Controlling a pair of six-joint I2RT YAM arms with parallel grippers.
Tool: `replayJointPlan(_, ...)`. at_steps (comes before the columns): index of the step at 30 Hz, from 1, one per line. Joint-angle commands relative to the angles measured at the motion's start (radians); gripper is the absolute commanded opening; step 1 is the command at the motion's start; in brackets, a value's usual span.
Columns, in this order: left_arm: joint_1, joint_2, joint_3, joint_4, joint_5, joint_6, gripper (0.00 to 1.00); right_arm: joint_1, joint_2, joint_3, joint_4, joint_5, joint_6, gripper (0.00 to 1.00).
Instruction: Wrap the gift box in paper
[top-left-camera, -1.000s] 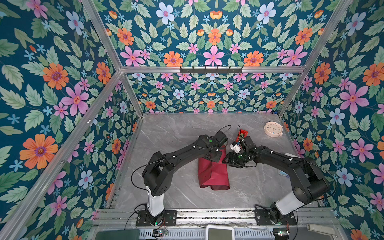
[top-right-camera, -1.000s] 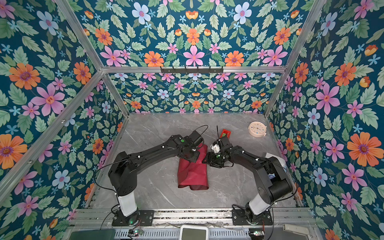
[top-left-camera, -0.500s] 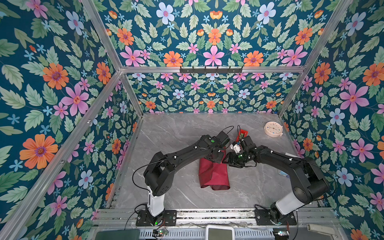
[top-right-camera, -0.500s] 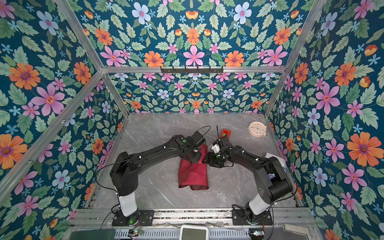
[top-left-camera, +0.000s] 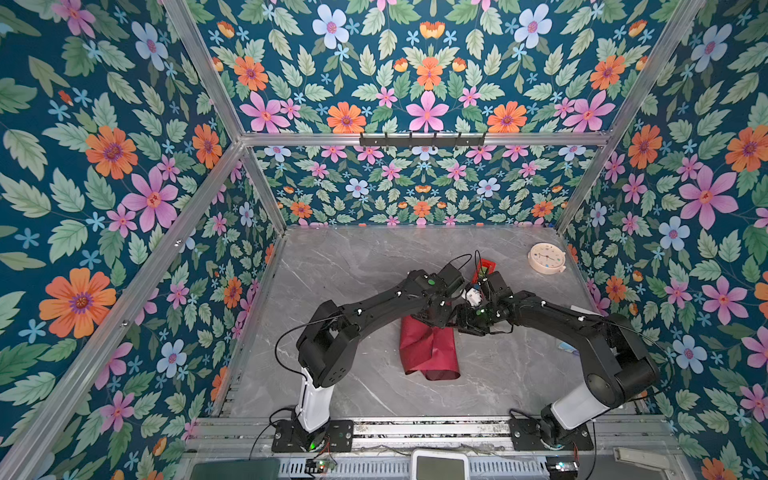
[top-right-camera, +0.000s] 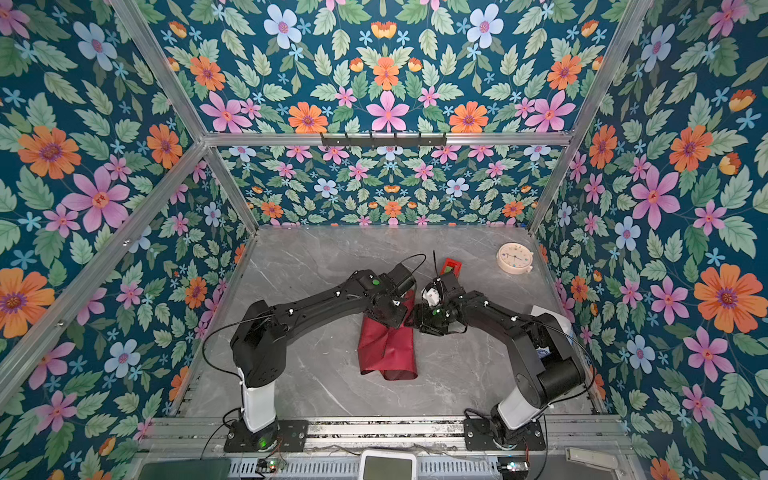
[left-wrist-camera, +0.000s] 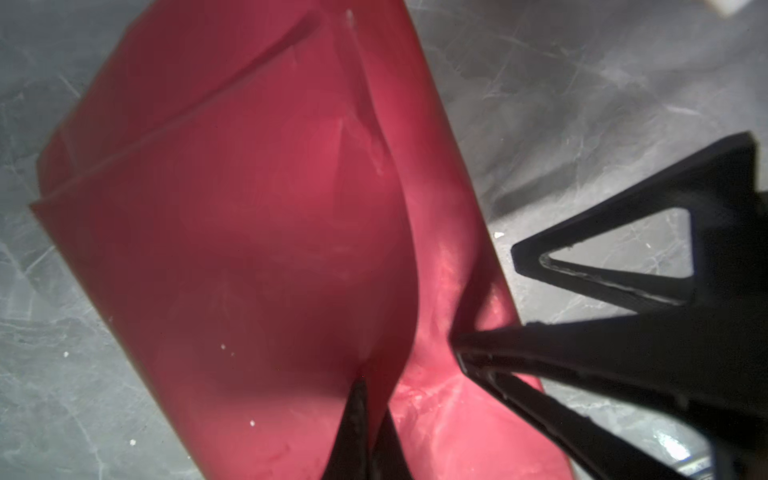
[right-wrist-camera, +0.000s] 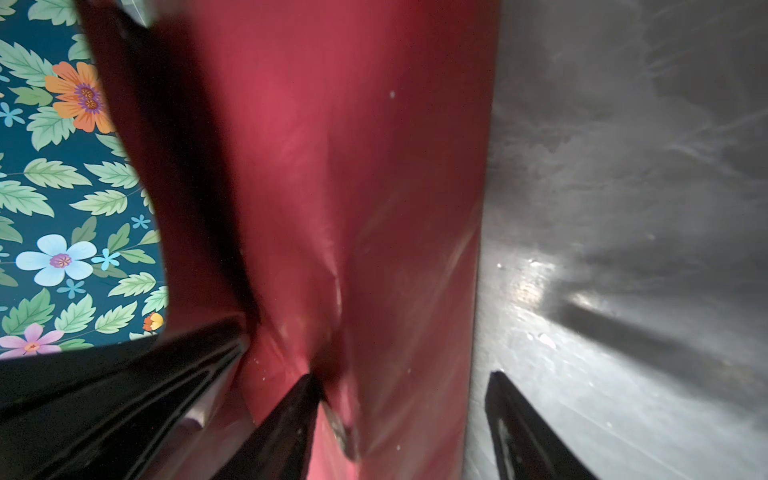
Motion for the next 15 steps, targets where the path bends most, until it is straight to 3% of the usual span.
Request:
replayJointPlan(1, 0.000, 0.008, 0.004, 0.010, 0.018, 0.003, 0.01, 0.001, 0.001, -0.001, -0.030, 0.041, 0.009, 0.65)
replayJointPlan(15, 0.001, 0.034, 0.041, 0.062, 0.030, 0.003, 0.01, 0.000, 0.003, -0.010, -0.018, 0.034, 0.020, 0.65)
